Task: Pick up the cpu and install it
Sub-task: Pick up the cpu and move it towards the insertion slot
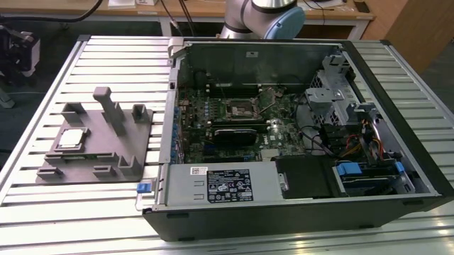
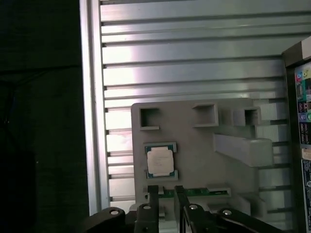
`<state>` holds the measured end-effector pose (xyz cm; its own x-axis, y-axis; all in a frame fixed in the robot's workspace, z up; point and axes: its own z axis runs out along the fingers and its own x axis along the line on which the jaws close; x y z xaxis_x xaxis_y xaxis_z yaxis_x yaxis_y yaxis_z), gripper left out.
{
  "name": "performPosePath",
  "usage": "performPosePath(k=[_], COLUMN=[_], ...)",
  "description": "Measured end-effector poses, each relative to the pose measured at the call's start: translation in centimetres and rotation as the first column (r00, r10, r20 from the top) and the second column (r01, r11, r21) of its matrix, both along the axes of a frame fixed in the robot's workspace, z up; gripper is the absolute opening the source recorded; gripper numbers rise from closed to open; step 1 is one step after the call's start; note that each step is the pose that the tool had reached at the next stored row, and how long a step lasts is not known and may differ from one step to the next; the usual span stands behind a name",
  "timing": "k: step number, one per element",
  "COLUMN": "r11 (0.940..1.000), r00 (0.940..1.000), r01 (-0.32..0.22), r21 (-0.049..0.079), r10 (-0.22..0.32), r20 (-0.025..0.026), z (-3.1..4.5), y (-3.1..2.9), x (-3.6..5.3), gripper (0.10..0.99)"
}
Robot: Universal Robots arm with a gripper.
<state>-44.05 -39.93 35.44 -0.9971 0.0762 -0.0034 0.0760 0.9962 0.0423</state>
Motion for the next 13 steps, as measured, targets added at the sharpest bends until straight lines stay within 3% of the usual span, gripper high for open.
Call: performPosePath(k=[3,4,7,8,10,12,13], r11=[1.0000,1.0000,1.0000,1.0000,1.0000,1.0000,1.0000], r00=[1.0000,0.9999,0.9998,0.9998,0.9997,0.9997,0.9997], r01=[-0.002,-0.004,-0.006,-0.005,-0.005,-0.006,-0.005], r21=[0.000,0.000,0.000,0.000,0.000,0.000,0.000], r10=[0.002,0.004,0.006,0.005,0.005,0.006,0.005], r20=[-0.0093,-0.0118,-0.0192,-0.0211,-0.0237,-0.0245,-0.0248], z=[-0.64,-0.82,-1.37,-1.55,-1.92,-2.28,-2.45], y=[-0.09,-0.10,-0.16,-0.16,-0.17,-0.17,-0.17], x=[0.00,0.00,0.00,0.00,0.00,0.00,0.00], gripper=[0.408,0.408,0.580,0.580,0.698,0.698,0.761])
